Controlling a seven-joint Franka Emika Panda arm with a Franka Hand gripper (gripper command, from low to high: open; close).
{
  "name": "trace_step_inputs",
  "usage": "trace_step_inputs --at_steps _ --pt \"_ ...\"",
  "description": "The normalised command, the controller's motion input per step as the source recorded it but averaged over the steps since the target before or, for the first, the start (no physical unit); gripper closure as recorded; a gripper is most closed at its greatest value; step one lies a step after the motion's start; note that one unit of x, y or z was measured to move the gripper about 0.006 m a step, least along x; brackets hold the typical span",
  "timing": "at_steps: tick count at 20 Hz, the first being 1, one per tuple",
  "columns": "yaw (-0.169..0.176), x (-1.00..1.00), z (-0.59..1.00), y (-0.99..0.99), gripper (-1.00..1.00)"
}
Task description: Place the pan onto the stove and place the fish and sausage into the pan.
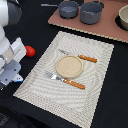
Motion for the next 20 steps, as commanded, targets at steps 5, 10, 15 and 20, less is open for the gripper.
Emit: trace_step_inputs --at_steps 5,10,15,20 --pt "0.0 0.19 0.79 0.9 1.0" --pt "0.0 0.0 0.52 0.98 1.0" --pt "0.0 0.09 0.3 1.0 1.0" --pt "0.0 0.08 0.09 1.0 1.0"
